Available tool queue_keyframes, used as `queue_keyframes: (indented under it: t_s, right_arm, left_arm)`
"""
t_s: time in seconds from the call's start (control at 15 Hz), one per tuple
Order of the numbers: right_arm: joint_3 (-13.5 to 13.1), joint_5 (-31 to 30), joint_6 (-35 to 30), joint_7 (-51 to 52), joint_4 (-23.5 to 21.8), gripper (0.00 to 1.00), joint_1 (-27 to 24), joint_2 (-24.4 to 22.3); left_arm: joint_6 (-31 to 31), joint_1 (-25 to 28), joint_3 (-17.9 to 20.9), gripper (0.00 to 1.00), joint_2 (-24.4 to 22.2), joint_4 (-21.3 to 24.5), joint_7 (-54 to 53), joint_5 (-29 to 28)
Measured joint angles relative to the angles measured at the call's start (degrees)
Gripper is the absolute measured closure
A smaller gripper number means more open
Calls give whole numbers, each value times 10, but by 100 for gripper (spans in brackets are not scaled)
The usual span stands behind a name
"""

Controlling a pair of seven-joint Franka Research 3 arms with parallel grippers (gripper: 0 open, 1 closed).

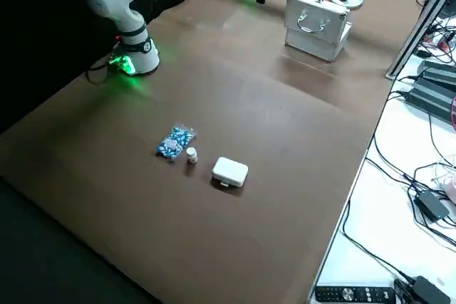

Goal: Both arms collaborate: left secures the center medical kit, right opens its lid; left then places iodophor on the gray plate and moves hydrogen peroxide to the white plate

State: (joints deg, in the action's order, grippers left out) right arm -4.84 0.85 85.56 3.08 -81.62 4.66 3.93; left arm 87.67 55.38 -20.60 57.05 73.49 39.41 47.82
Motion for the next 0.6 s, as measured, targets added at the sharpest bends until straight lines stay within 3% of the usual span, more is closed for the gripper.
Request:
queue_keyframes:
  t_s: [0.4, 0.6]
  right_arm:
    - [-2, 0, 0, 0, 4, 1, -2, 0]
    - [-3, -1, 0, 0, 8, 1, -4, 0]
  left_arm:
    - [-1, -129, -3, 0, -74, 0, 7, -144]
    - [0, -195, -1, 0, -92, -1, 8, -167]
